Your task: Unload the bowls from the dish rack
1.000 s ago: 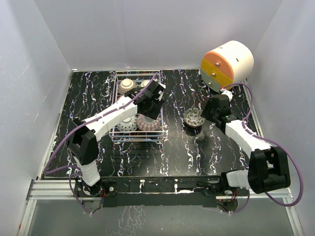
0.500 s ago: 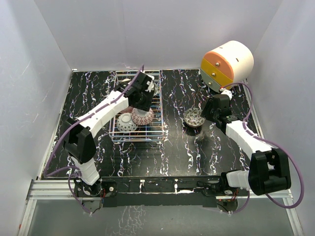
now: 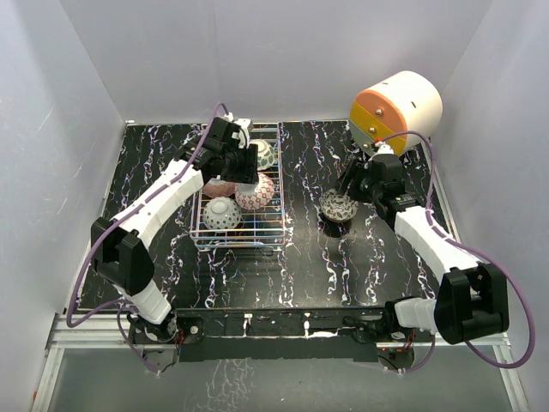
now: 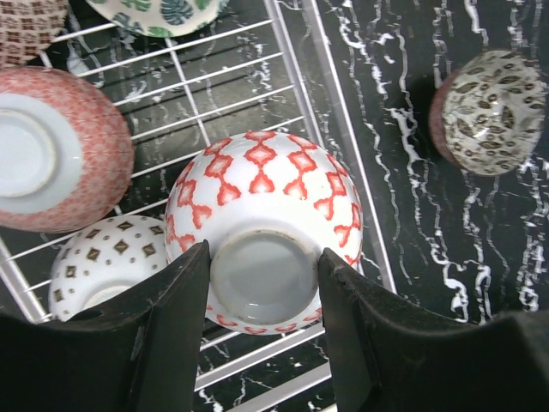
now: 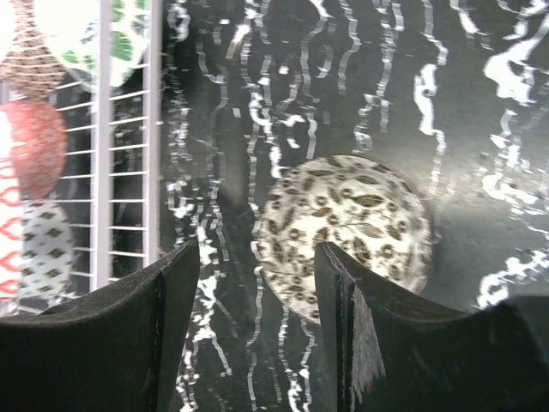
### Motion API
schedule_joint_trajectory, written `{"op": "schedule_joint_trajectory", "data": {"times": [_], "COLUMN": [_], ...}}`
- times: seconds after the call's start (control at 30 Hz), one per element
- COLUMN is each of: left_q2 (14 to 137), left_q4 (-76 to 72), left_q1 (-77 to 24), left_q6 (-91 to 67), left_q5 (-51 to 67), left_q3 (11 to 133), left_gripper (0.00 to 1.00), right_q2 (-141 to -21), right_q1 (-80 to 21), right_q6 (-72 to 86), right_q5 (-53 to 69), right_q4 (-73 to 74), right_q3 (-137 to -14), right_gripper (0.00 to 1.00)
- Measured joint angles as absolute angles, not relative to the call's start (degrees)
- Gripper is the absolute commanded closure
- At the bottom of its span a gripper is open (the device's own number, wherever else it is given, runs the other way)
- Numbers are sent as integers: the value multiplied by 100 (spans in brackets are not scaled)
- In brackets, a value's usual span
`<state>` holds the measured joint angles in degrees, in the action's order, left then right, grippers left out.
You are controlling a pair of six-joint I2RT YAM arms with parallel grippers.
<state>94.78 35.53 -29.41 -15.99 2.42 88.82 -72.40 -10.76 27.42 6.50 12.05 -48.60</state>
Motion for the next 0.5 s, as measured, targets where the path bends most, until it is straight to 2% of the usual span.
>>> {"op": "schedule_joint_trajectory", "data": {"times": [0.5], "left_q2": [8965], "left_q4": [2698], "left_q1": [-2744], "left_q6": [-2515], "left_q5": [1100], "left_q3": [8409], "left_gripper": [75], "right_q2": [-7247], "right_q1": [-1780], "right_q6": [3846], "right_q5": [2176], "right_q4": [-248], "right_q3": [-5033], "right_gripper": [41]}}
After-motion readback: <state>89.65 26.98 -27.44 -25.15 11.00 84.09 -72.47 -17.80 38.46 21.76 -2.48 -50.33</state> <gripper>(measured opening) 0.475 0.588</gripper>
